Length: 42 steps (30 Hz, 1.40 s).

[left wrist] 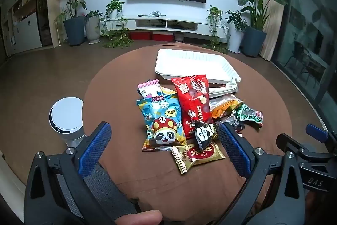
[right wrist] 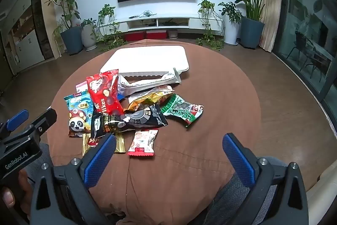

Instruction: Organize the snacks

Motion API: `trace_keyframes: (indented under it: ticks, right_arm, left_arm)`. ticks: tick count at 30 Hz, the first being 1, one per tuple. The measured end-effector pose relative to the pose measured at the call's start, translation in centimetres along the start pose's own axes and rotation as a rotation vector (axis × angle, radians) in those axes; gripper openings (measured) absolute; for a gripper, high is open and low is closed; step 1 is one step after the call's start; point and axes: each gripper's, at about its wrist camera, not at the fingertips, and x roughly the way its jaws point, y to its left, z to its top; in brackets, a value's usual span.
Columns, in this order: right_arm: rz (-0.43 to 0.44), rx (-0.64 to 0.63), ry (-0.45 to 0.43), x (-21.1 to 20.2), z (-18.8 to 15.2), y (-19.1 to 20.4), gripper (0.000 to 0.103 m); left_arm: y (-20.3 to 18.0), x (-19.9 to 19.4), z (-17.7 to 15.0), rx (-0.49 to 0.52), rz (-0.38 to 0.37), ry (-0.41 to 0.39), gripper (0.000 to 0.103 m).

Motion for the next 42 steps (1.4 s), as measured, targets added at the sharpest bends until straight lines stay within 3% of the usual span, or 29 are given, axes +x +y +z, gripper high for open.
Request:
trace_keyframes:
  ticks: [42]
  right_arm:
    - [0.001, 0.0, 0.015, 0.29, -0.23, 0.05, 0.103]
  left_arm:
    - [-0.13, 0.02, -0.32, 0.008, 0.005, -0.003, 0.103]
